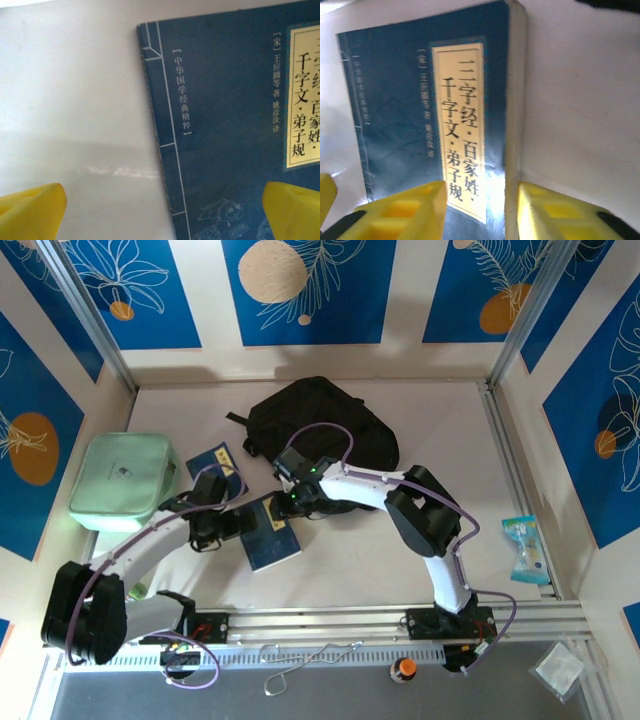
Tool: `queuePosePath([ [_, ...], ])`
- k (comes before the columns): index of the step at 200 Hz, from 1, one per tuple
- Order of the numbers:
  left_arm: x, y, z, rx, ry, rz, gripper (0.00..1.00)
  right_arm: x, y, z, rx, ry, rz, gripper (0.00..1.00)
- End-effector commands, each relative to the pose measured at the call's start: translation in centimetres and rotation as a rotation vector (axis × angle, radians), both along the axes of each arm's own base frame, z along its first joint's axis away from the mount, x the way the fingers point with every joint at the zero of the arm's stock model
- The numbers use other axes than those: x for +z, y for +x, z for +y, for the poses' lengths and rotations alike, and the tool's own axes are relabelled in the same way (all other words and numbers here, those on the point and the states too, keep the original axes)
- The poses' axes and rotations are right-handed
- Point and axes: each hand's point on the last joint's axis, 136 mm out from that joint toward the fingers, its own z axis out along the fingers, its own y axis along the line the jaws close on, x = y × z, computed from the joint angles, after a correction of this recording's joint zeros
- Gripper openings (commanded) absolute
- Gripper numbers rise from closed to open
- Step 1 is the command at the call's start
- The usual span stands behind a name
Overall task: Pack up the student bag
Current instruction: Pick up the book at the center of the table.
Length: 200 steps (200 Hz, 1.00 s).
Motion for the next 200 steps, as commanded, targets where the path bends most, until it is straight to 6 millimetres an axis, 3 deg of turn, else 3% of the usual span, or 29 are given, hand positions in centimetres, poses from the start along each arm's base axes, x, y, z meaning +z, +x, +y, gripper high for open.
queuePosePath([
  [1,0.5,0.4,-1.4,0.011,-0.104,-0.016,1.0,-0.5,-0.5,-0.4,0.008,-0.042,0.042,0.34],
  [91,-0.8,0.7,-2.8,0.07,-0.194,0.05,0.86,-2.0,-0.8,-1.4,-0.02,-0.109,0.094,0.21],
  [140,-1.7,0.7,-3.2,0.09,-0.23,0.061,0.75,-2.5,-0.8,-1.8,-0.031,-0.128,0.109,0.21],
  [172,-1.1,1.4,-4.6,0.075,-0.307,0.047,0.66,-2.5,-0.9,-1.6,-0.04,-0.114,0.136,0.21],
  [200,-0.7,1.7,-4.8,0.076,-0.328,0.029,0.65,-2.3,-0.7,-1.3,-0.051,-0.097,0.147,0.21],
])
